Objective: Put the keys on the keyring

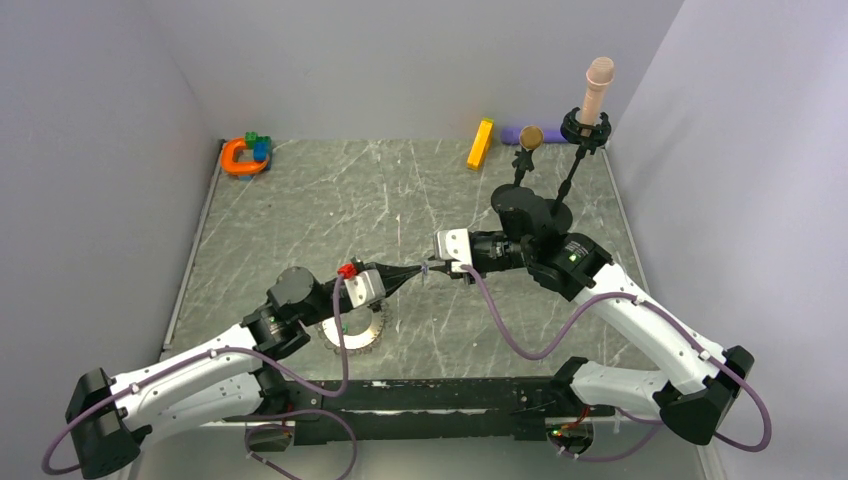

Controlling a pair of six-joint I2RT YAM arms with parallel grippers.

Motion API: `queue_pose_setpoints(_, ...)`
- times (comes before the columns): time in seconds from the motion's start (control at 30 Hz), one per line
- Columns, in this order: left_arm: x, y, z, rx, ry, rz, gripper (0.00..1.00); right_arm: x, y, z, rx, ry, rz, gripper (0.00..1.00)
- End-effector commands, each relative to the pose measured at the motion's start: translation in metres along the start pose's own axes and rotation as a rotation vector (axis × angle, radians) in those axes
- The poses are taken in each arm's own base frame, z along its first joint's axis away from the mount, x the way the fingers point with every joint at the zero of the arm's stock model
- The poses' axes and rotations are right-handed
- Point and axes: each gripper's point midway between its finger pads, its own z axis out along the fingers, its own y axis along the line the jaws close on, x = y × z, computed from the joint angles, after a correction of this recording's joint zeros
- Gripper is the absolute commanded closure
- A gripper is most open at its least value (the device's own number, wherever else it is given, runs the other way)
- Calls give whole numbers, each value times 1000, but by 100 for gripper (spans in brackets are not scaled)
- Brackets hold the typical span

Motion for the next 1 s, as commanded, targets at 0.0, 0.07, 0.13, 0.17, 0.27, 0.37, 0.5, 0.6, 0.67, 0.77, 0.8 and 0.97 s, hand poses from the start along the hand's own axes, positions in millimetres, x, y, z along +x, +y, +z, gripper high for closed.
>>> queue_pose_setpoints(0.0, -19, 5, -2, -31, -76, -1, 100, -23, -9, -7, 20, -64, -42, 76)
queue_pose_setpoints(0.07, -20, 4, -2, -29, -78, -4, 100, -25, -8, -7, 17, -71, -48, 75)
queue_pose_setpoints(0.13, -19, 3, -1, -23, -78, -7, 100, -27, -8, -8, 15, -79, -50, 75)
queue_pose_setpoints(0.17, -18, 2, -1, -20, -76, -9, 100, -28, -8, -8, 13, -84, -52, 75)
queue_pose_setpoints(0.27, -18, 2, 0, -14, -78, -8, 100, -30, -6, -8, 2, -95, -55, 74)
queue_pose_setpoints(0.37, -16, 0, 1, -5, -72, -10, 100, -33, -8, -8, 3, -104, -58, 74)
queue_pose_setpoints(0.5, -14, -2, 2, 11, -45, -14, 100, -34, -7, -7, -3, -104, -65, 74)
queue_pose_setpoints(0.6, -12, -2, 5, 29, 3, -15, 100, -31, -6, -6, -13, -98, -69, 74)
queue_pose_setpoints(0.67, -10, -2, 6, 39, 35, -17, 100, -30, -6, -6, -16, -94, -72, 74)
queue_pose_setpoints(0.77, -8, -1, 8, 45, 73, -20, 100, -29, -4, -5, -27, -89, -76, 74)
queue_pose_setpoints(0.8, -8, 0, 8, 43, 83, -20, 100, -28, -2, -4, -39, -86, -77, 74)
queue_pose_setpoints(0.97, -7, 3, 9, 47, 138, -31, 100, -19, 6, -2, -78, -64, -77, 76)
